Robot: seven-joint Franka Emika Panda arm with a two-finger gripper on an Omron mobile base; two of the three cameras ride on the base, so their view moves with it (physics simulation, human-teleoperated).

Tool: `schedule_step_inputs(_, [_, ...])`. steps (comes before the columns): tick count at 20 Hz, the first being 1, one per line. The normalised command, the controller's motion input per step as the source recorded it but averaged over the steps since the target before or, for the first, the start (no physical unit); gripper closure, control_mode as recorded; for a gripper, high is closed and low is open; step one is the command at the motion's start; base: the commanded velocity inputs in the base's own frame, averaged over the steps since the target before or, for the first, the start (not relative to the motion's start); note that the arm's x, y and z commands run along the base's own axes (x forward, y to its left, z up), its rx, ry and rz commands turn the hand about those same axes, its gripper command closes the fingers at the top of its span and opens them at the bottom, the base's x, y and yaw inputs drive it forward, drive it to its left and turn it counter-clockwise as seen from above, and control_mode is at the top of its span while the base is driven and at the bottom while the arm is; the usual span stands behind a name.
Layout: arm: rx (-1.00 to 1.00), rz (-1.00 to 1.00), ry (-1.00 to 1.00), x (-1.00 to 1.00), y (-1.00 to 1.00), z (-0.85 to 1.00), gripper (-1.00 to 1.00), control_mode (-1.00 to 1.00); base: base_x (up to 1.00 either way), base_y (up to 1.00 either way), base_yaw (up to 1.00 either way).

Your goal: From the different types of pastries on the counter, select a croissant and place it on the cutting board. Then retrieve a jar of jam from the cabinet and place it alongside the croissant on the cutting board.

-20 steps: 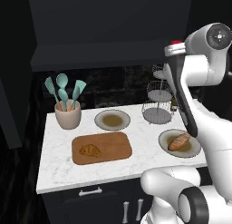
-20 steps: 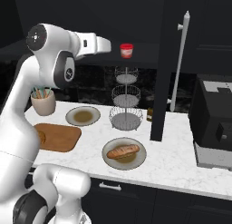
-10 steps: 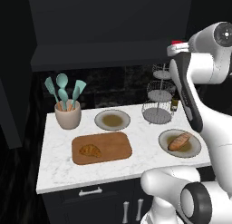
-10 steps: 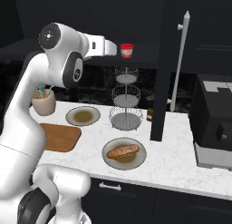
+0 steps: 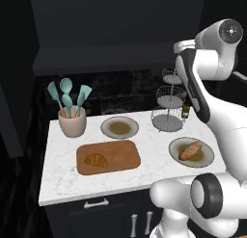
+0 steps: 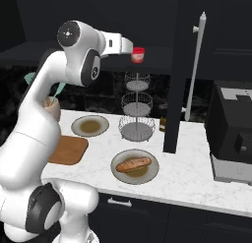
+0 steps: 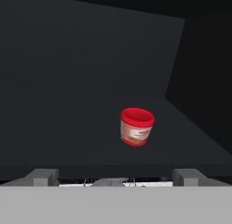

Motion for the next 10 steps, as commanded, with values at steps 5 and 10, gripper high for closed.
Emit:
schedule_step_inputs(5, [0.00, 0.00, 0.00, 0.36, -0.15, 0.18, -1.00, -1.00, 0.00, 0.00, 0.00])
schedule_step_inputs(10, [0.01, 0.00, 0.00, 0.29, -0.19, 0.03, -1.00, -1.00, 0.00, 0.00, 0.00])
